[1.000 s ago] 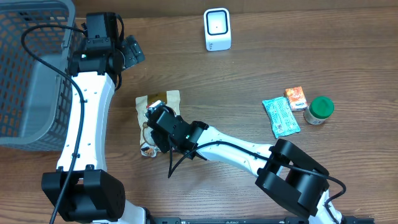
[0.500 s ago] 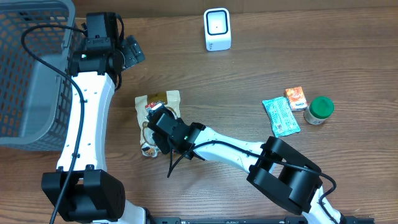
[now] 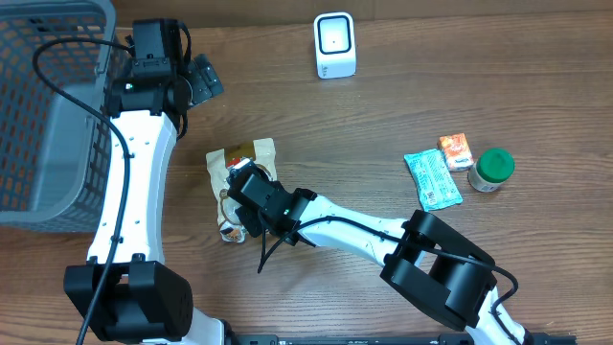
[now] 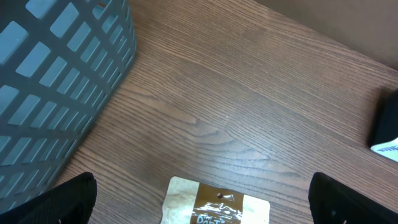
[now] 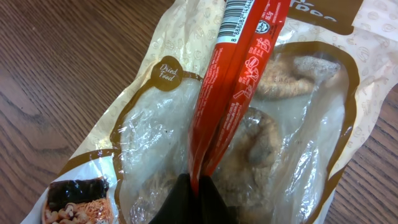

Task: Scan the item barcode
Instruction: 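Lift the red stick and carry it right toward the teal pack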

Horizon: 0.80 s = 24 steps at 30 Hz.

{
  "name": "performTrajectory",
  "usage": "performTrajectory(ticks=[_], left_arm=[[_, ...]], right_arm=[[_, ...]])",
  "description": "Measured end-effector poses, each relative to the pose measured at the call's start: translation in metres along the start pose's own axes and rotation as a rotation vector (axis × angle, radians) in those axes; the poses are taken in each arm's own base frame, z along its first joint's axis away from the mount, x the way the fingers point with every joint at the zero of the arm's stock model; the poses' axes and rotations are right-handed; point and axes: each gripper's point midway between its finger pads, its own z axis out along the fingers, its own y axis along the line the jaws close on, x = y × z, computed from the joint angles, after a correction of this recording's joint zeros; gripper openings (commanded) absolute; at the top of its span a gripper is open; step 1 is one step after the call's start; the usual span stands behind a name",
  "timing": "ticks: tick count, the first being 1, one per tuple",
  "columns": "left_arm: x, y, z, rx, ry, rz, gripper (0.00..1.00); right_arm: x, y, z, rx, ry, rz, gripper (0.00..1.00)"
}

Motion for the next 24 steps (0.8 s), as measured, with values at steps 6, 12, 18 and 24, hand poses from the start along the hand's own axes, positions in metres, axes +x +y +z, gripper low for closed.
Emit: performTrajectory(ticks=[6, 12, 18, 24], left_arm=[[0.0, 0.0, 0.0, 0.0, 0.0, 0.0, 1.0], [0.0, 0.0, 0.0, 0.0, 0.0, 0.0, 1.0], [0.0, 0.0, 0.0, 0.0, 0.0, 0.0, 1.0], [0.0, 0.0, 0.0, 0.0, 0.0, 0.0, 1.0]], right_arm=[[0.001, -0.001, -0.015, 0.009, 0.021, -0.002, 0.04], [-0.022, -0.008, -0.067, 0.036, -0.024, 0.01, 0.04], [-0.04, -0.039, -0.116, 0.08, -0.055, 0.097, 0.04], [-0.034, -0.079, -0.142, 0.146, -0.015, 0.174, 0.04]])
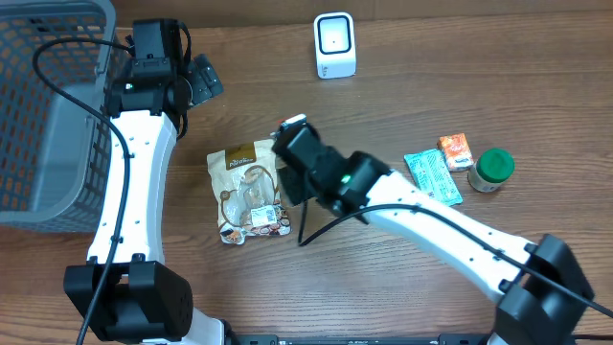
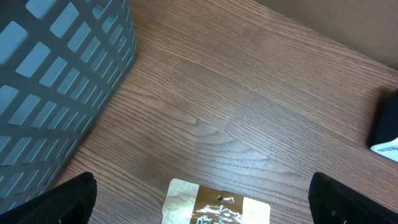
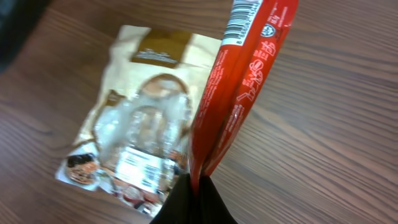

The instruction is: Scan the item barcode

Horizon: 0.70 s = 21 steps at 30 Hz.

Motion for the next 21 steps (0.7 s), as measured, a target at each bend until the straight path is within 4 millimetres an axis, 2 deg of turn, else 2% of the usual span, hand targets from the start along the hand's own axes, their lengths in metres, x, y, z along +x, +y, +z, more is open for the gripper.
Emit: performTrajectory(ticks=[4, 10, 17, 21], left_arm=[[0.0, 0.0, 0.0, 0.0, 0.0, 0.0, 1.0], [0.0, 0.0, 0.0, 0.0, 0.0, 0.0, 1.0], [0.0, 0.0, 0.0, 0.0, 0.0, 0.0, 1.0], [0.0, 0.0, 0.0, 0.0, 0.0, 0.0, 1.0]], right_arm=[[0.012, -0.024, -0.006, 0.049, 0.069, -0.048, 0.04], [0.048, -0.045, -0.002, 0.084, 0.231, -0.276, 0.04], [0.106, -0.065, 0.045, 0.065, 0.346, -0.537, 0.04], [0.129, -0.076, 0.067, 0.054, 0.343, -0.615, 0.04]])
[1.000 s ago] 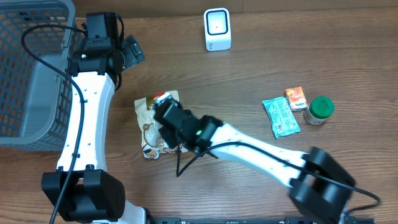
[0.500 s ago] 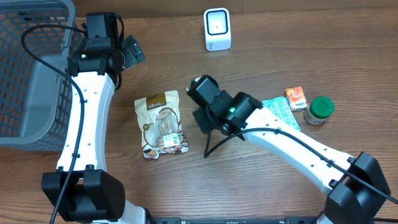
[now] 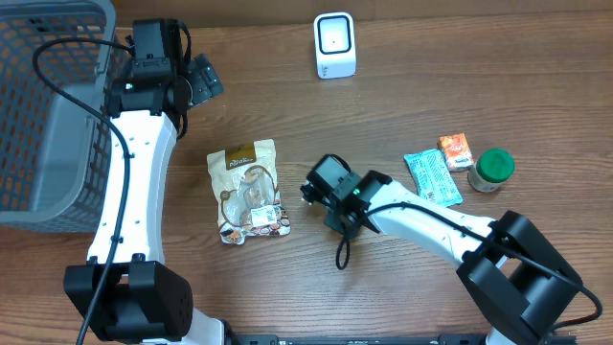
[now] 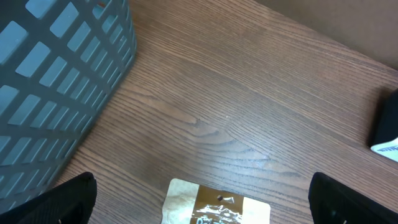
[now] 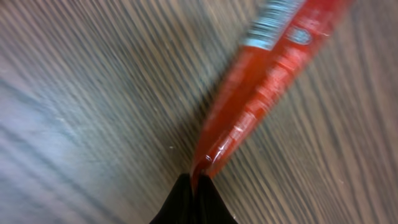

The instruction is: Scan the item barcode

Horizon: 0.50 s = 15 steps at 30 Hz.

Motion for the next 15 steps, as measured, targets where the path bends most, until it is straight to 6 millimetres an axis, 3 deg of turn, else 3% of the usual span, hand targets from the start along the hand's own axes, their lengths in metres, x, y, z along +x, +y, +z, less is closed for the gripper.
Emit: performTrajectory(ticks=[3, 4, 6, 7, 15], left_arm=[[0.0, 0.0, 0.0, 0.0, 0.0, 0.0, 1.0], [0.0, 0.0, 0.0, 0.0, 0.0, 0.0, 1.0], [0.0, 0.0, 0.0, 0.0, 0.0, 0.0, 1.0], [0.0, 0.0, 0.0, 0.0, 0.0, 0.0, 1.0], [0.0, 0.0, 0.0, 0.0, 0.0, 0.0, 1.0]], right_arm=[[0.009, -0.004, 0.008, 0.005, 0.003, -0.01, 0.05], [0.012, -0.007, 0.01, 0.005, 0.007, -0.006, 0.13], [0.013, -0.013, 0.01, 0.011, 0.007, 0.01, 0.4], [0.014, -0.017, 0.011, 0.013, 0.007, 0.017, 0.44], [0.02, -0.031, 0.01, 0.019, 0.019, 0.071, 0.45]])
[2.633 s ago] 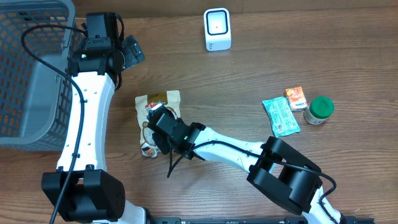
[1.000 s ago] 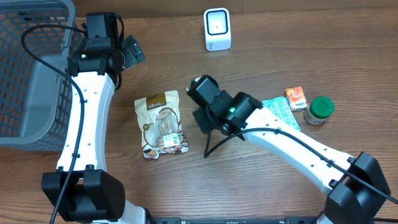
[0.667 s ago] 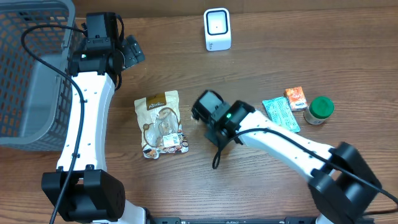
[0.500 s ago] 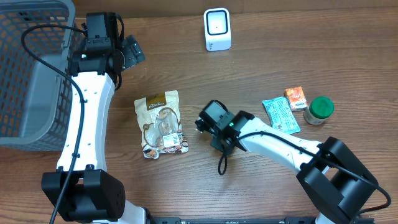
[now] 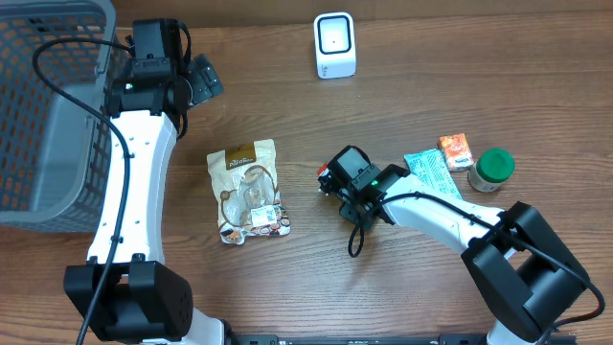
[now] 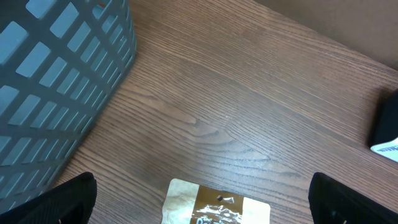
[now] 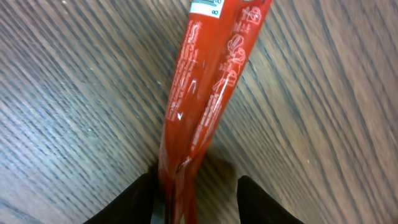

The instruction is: Scan the item barcode

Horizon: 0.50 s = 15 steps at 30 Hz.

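Note:
A long red packet (image 7: 211, 93) with a white barcode label at its far end lies flat on the wooden table. My right gripper (image 7: 196, 202) stands open around its near end: the left finger is against the packet and the right finger is apart from it. From overhead the right gripper (image 5: 351, 184) is at mid-table, with only a red tip of the packet (image 5: 326, 173) showing. The white scanner (image 5: 334, 45) stands at the back. My left gripper (image 5: 196, 81) is open, held high beside the basket, with nothing in it.
A grey basket (image 5: 48, 105) fills the left side. A brown snack pouch (image 5: 247, 192) lies left of the right gripper and also shows in the left wrist view (image 6: 217, 208). A teal packet (image 5: 433, 179), an orange box (image 5: 456, 151) and a green-lidded jar (image 5: 494, 168) sit at the right.
My right gripper, shut on the red packet's end then, now stands open with the packet lying on the table. It has shifted slightly right. The left arm is unchanged.
My right gripper was shut on the red packet above the brown pouch. Then it held the packet higher, just right of the pouch. Then it was low at mid-table with the packet down against the wood. Now it is open and the packet rests on the table.

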{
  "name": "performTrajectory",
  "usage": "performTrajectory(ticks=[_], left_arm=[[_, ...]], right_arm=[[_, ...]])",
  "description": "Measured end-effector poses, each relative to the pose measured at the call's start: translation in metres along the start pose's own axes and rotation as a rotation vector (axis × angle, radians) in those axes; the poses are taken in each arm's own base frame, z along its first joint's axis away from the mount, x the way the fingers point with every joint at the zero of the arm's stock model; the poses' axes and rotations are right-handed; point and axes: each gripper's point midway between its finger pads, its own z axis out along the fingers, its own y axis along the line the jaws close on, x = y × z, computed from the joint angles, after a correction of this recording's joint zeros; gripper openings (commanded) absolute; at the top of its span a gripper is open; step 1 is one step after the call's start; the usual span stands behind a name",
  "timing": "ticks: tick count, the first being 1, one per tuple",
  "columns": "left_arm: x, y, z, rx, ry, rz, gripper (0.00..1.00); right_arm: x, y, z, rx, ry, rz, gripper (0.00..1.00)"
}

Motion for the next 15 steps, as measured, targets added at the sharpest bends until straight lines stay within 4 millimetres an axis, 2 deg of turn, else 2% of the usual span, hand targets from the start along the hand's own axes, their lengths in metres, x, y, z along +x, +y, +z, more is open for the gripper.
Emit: performTrajectory(ticks=[3, 7, 10, 15], left_arm=[[0.0, 0.0, 0.0, 0.0, 0.0, 0.0, 1.0], [0.0, 0.0, 0.0, 0.0, 0.0, 0.0, 1.0], [0.0, 0.0, 0.0, 0.0, 0.0, 0.0, 1.0], [0.0, 0.0, 0.0, 0.0, 0.0, 0.0, 1.0]], right_arm=[[-0.003, -0.001, -0.005, 0.0, 0.003, 0.046, 0.47], [-0.02, -0.007, -0.015, 0.008, -0.033, 0.09, 0.52], [-0.026, -0.009, -0.02, 0.011, -0.05, 0.109, 0.59], [-0.02, -0.009, -0.021, 0.005, -0.026, 0.166, 0.56]])
